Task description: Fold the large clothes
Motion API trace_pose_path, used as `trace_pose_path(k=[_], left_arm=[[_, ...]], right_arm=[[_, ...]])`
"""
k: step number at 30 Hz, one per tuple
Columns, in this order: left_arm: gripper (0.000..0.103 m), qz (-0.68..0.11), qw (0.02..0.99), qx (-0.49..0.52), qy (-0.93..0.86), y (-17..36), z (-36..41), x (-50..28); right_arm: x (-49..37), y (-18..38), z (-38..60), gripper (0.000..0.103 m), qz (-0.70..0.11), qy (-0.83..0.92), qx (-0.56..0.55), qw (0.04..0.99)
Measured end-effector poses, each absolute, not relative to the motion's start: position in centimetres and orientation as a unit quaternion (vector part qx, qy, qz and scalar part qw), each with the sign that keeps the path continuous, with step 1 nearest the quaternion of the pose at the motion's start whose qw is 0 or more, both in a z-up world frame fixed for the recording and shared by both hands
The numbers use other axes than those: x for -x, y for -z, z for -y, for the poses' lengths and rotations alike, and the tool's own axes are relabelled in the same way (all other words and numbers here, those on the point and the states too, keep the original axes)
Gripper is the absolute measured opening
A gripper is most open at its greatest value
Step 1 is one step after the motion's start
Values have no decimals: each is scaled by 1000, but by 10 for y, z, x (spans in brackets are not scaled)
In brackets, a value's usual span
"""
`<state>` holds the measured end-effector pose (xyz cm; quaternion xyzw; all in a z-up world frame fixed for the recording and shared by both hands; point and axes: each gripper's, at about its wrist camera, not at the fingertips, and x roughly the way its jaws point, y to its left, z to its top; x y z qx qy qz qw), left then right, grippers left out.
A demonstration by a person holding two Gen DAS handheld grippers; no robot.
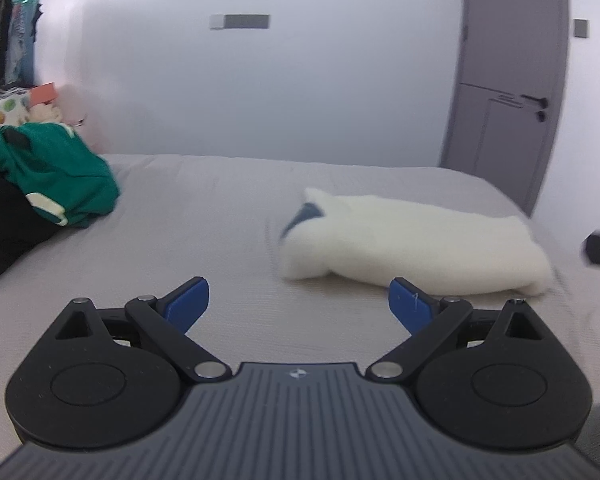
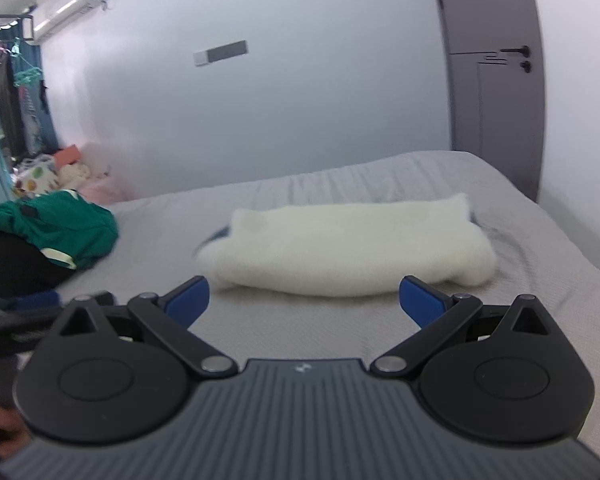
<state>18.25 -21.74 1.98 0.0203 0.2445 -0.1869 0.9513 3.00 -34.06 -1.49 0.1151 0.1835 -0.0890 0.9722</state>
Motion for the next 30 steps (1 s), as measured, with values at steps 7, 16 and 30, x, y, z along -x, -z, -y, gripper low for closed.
trace_pose_path(k=[7,16,30], left_arm=[[98,-269,955,-25,120,20,204,-244],[98,-364,931,-21,7,118,188,-326],[103,-308,950,2,-53,171,196,-375]], right_arm=[[-66,-7,304,103,-162,43,-132,977],[-128,0,233,103,-164,-36,-123,978],[-166,70,205,103,-214,-52,-40,975]])
